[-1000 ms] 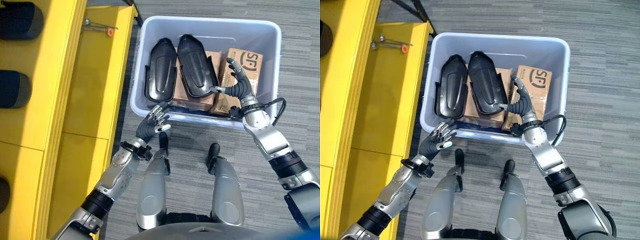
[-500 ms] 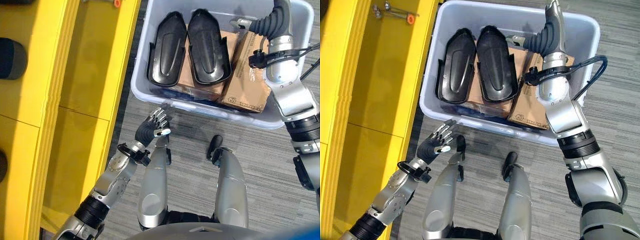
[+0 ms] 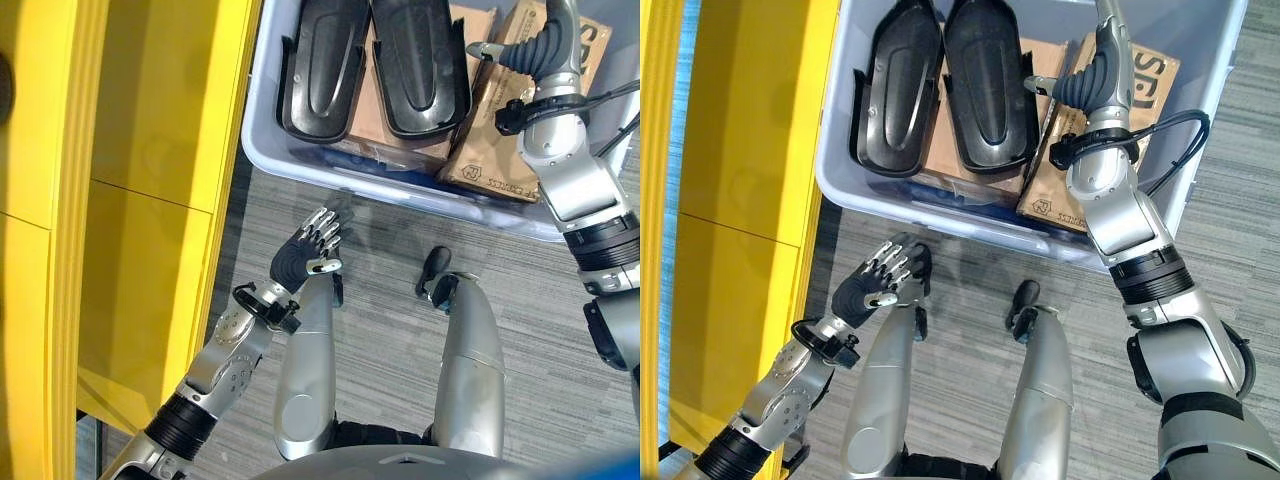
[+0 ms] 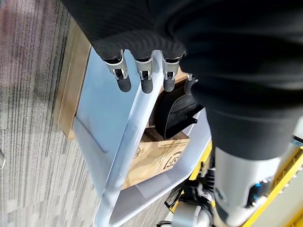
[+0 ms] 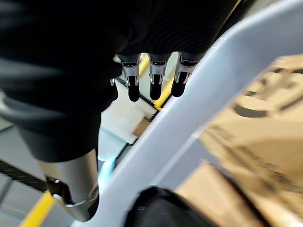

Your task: Move parts from the plastic box to the shelf.

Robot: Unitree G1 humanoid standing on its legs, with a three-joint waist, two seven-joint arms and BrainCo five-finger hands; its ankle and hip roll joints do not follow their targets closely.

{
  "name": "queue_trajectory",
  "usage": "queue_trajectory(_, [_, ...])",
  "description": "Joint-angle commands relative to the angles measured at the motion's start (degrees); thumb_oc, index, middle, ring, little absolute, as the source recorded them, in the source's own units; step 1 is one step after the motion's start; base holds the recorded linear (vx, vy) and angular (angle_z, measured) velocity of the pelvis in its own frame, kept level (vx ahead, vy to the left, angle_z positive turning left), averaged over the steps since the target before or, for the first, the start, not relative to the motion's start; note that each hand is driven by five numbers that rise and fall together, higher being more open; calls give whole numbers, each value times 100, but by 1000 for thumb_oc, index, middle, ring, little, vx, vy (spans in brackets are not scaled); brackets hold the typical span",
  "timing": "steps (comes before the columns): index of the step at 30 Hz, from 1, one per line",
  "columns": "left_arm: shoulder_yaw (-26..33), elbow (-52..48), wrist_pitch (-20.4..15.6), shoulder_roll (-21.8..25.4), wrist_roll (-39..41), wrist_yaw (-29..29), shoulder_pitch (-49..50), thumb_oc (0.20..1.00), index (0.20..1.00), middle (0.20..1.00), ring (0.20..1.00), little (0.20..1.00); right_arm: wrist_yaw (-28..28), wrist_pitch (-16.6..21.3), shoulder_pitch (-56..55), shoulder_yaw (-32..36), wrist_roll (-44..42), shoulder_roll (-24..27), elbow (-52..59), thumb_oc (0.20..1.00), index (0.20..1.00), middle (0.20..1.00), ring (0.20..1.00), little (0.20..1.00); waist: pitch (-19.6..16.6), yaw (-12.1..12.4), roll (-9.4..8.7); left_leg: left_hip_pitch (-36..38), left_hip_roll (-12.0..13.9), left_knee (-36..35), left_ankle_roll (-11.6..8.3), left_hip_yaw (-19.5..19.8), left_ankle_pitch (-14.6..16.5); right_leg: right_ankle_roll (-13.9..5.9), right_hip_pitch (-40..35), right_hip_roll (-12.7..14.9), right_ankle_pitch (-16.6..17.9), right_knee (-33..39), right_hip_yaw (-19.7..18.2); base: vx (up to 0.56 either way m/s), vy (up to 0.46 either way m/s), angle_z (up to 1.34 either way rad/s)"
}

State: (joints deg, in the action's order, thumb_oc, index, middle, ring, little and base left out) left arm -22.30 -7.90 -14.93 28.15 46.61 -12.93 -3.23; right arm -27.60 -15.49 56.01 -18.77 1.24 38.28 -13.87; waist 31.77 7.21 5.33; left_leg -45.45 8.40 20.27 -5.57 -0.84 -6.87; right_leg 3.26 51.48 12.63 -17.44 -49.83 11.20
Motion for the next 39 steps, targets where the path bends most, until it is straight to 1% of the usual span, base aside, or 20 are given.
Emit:
queue_trajectory(1, [143, -710, -739, 119, 39, 96, 127, 1000, 1000, 1000, 1000, 1000, -204, 190, 406, -70, -132, 161, 12, 1000, 1000, 1000, 1000, 1000, -198, 37, 148, -34, -116, 403, 168, 21, 630, -204, -201, -249, 4, -167, -123, -10, -42, -1])
queue_trajectory(4, [229, -757, -693, 101, 59, 140, 103, 1000, 1000, 1000, 1000, 1000, -95, 234, 328, -52, -31, 130, 26, 1000, 1000, 1000, 1000, 1000, -198, 32, 131, -108, -126, 452, 174, 41, 643, -198, -136, -262, 3, -196, -142, -2, -12, 0])
queue_trajectory(6, [293, -812, -510, 65, -19, 207, 46, 1000, 1000, 1000, 1000, 1000, -30, 268, 268, -51, 94, 41, 69, 1000, 1000, 1000, 1000, 1000, -198, 35, 108, -210, -143, 533, 186, 66, 661, -197, -55, -262, -1, -252, -141, 0, 0, 0])
queue_trajectory(8, [296, -778, -441, 52, -85, 255, 24, 1000, 1000, 1000, 1000, 1000, 81, 252, 270, -107, 245, -5, 108, 1000, 1000, 1000, 1000, 1000, -198, 40, 99, -287, -139, 593, 188, 71, 674, -195, 5, -263, -7, -292, -147, 0, 0, 0])
queue_trajectory(10, [302, -748, -380, 37, -59, 288, -13, 1000, 1000, 1000, 1000, 1000, 122, 153, 306, -234, 310, -59, 151, 1000, 1000, 1000, 1000, 1000, -198, 50, 97, -387, -142, 652, 187, 88, 682, -195, 89, -267, -23, -348, -165, 0, 0, 0])
queue_trajectory(13, [319, -679, -289, 29, -59, 331, -34, 1000, 1000, 1000, 1000, 1000, 171, -11, 377, -432, 869, -79, 102, 1000, 1000, 1000, 1000, 1000, -198, 85, 101, -547, -159, 767, 202, 119, 709, -201, 217, -265, -48, -445, -167, 0, 0, 0])
queue_trajectory(20, [289, -586, -256, 15, -56, 221, -48, 1000, 1000, 1000, 1000, 1000, 324, -193, 672, -785, 1651, -39, -84, 1000, 1000, 1000, 1000, 1000, -198, 170, 96, -738, -163, 886, 221, 178, 733, -194, 335, -244, -74, -526, -131, 5, -8, 2])
queue_trajectory(24, [289, -592, -195, 9, -87, 205, -30, 1000, 1000, 1000, 1000, 1000, 419, -292, 758, -928, 1928, 4, -64, 1000, 1000, 1000, 1000, 1000, -198, 191, 87, -790, -172, 939, 214, 199, 739, -196, 362, -240, -81, -552, -123, 0, 0, 0])
queue_trajectory(26, [295, -569, -216, 17, -81, 196, -26, 1000, 1000, 1000, 1000, 1000, 406, -375, 783, -979, 1883, 22, -43, 1000, 1000, 1000, 1000, 1000, -198, 194, 78, -803, -163, 954, 217, 198, 743, -194, 376, -237, -88, -576, -120, 0, 0, 0])
queue_trajectory(28, [294, -553, -211, 1, -79, 173, -18, 1000, 1000, 1000, 1000, 1000, 263, -448, 796, -1033, 1742, 17, -40, 1000, 1000, 1000, 1000, 1000, -198, 200, 79, -821, -152, 974, 224, 194, 752, -189, 393, -238, -98, -603, -120, 0, 0, 0])
queue_trajectory(29, [293, -553, -201, 12, -131, 208, -25, 1000, 1000, 1000, 1000, 1000, 25, -489, 802, -1039, 1490, 3, -80, 1000, 1000, 1000, 1000, 1000, -198, 207, 70, -844, -150, 1002, 224, 207, 755, -186, 404, -237, -110, -628, -126, 0, 0, 0])
queue_trajectory(30, [290, -547, -204, 7, -106, 214, -19, 1000, 1000, 1000, 1000, 1000, -82, -480, 800, -1002, 1242, -15, -127, 1000, 1000, 1000, 1000, 1000, -198, 213, 72, -853, -149, 1007, 227, 209, 755, -180, 409, -241, -117, -642, -123, 0, 0, 0])
queue_trajectory(31, [290, -539, -200, 4, -67, 210, -14, 1000, 1000, 1000, 1000, 1000, -182, -506, 797, -965, 861, -38, -166, 1000, 1000, 1000, 1000, 1000, -198, 219, 77, -873, -151, 1017, 228, 215, 757, -175, 429, -240, -131, -665, -124, 0, 0, 0])
queue_trajectory(32, [312, -529, -166, 2, -96, 185, -22, 1000, 1000, 1000, 1000, 1000, -370, -437, 722, -796, 117, -170, -329, 1000, 1000, 1000, 1000, 1000, -198, 226, 72, -901, -155, 1040, 227, 228, 767, -166, 447, -249, -146, -686, -125, 2, -31, 1])
queue_trajectory(33, [326, -514, -135, -4, -87, 164, -25, 1000, 1000, 1000, 1000, 1000, -464, -234, 661, -683, -455, -275, -537, 1000, 1000, 1000, 1000, 1000, -198, 247, 75, -935, -156, 1065, 231, 240, 776, -155, 475, -252, -162, -717, -124, -3, -40, 2])
queue_trajectory(34, [319, -503, -137, 7, -73, 187, -47, 1000, 1000, 1000, 1000, 1000, -502, -81, 626, -614, -699, -344, -669, 1000, 1000, 1000, 1000, 1000, -198, 252, 78, -951, -159, 1075, 232, 248, 784, -148, 488, -251, -176, -730, -124, -5, -47, 3])
queue_trajectory(36, [322, -446, -125, -9, -91, 162, -78, 1000, 1000, 1000, 1000, 1000, -499, 160, 574, -470, -1051, -440, -862, 1000, 1000, 1000, 1000, 1000, -198, 266, 75, -1002, -166, 1126, 247, 268, 808, -133, 531, -247, -196, -781, -111, 0, -46, 3])
queue_trajectory(37, [311, -412, -113, -24, -110, 168, -104, 1000, 1000, 1000, 1000, 1000, -564, 312, 575, -409, -1298, -496, -980, 1000, 1000, 1000, 1000, 1000, -198, 270, 76, -1030, -168, 1157, 251, 274, 819, -128, 555, -252, -202, -808, -109, 1, -38, 4])
queue_trajectory(39, [284, -394, -116, -27, -139, 170, -143, 1000, 1000, 1000, 1000, 1000, -813, 582, 582, -309, -1439, -580, -1101, 1000, 1000, 1000, 1000, 1000, -198, 273, 78, -1072, -162, 1191, 254, 281, 829, -125, 597, -260, -212, -848, -111, -5, -23, 5])
